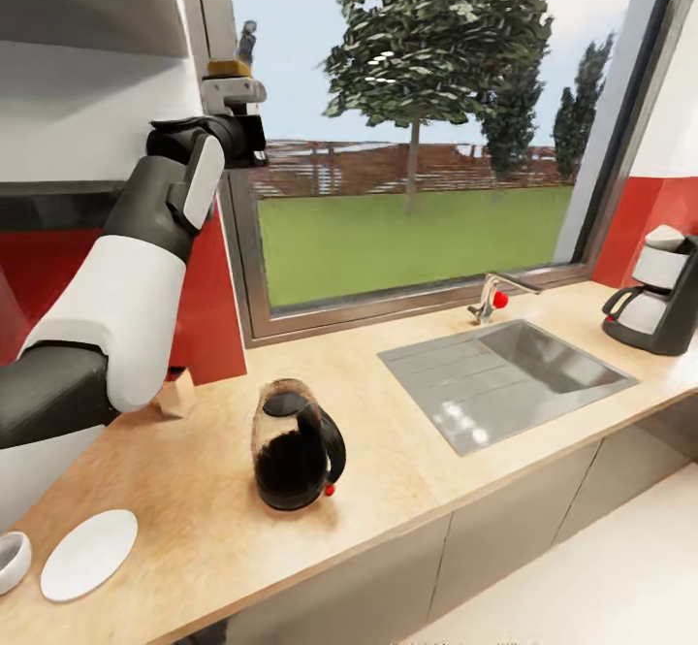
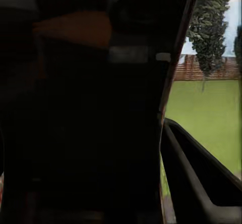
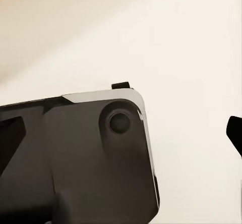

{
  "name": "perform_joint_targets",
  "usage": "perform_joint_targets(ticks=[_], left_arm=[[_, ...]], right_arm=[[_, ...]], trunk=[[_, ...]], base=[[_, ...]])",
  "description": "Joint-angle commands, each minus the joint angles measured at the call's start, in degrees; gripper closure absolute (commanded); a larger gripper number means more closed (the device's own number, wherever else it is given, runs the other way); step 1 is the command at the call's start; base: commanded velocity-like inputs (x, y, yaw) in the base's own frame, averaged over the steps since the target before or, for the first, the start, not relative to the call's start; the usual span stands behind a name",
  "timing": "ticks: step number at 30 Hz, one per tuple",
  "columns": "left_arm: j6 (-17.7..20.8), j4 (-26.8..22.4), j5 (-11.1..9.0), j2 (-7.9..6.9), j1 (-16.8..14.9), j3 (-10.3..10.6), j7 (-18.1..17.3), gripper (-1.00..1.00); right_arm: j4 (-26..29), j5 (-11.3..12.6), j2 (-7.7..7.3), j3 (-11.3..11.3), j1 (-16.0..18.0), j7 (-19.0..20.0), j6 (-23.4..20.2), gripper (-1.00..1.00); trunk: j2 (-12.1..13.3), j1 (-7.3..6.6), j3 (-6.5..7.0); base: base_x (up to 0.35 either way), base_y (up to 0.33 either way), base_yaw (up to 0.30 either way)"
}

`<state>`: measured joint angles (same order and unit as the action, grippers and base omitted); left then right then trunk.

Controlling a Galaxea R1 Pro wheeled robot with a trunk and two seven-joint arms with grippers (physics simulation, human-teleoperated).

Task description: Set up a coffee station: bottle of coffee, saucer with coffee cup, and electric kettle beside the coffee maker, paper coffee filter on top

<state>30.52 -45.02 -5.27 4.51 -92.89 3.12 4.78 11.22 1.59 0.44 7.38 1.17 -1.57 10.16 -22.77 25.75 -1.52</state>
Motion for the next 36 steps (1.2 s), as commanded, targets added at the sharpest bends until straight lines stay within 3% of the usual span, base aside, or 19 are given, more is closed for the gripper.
perform_joint_targets(ticks=[1,10,17,27,31,36], left_arm=[[0.24,-0.07,-0.44,-0.03,-0.03,0.13,0.52,1.0],[0.09,-0.15,-0.44,0.12,0.18,0.1,0.49,1.0],[-0.79,-0.33,-0.45,0.63,5.96,0.1,0.41,1.0],[-3.52,-0.51,-0.44,0.58,9.43,-0.02,0.49,1.0],[-7.27,-0.47,-0.45,0.66,12.29,0.05,0.49,1.0],[-9.1,-0.54,-0.45,0.77,15.27,0.21,0.49,1.0]], right_arm=[[-0.06,0.17,0.01,0.18,0.06,-0.01,0.23,-1.0],[-0.06,0.17,0.05,0.18,0.06,-0.01,0.21,-1.0],[-0.06,0.17,0.08,0.18,0.06,-0.01,0.22,-1.0],[-0.04,0.17,0.08,0.18,0.06,-0.07,0.37,-1.0],[-0.1,0.05,0.12,0.09,0.06,-0.13,0.39,-1.0],[-0.07,0.0,0.02,0.09,0.06,-0.18,0.46,-1.0]], trunk=[[-0.14,0.04,-0.13],[-0.14,0.04,-0.13],[-0.14,0.04,-0.13],[-0.14,0.04,-0.13],[-0.14,0.04,-0.13],[-0.14,0.04,-0.13]], base=[[0.0,-0.265,-0.3],[0.0,-0.265,-0.3],[0.0,-0.25,-0.3],[0.0,-0.234,-0.3],[0.0,-0.234,-0.204],[0.0,-0.234,-0.034]])
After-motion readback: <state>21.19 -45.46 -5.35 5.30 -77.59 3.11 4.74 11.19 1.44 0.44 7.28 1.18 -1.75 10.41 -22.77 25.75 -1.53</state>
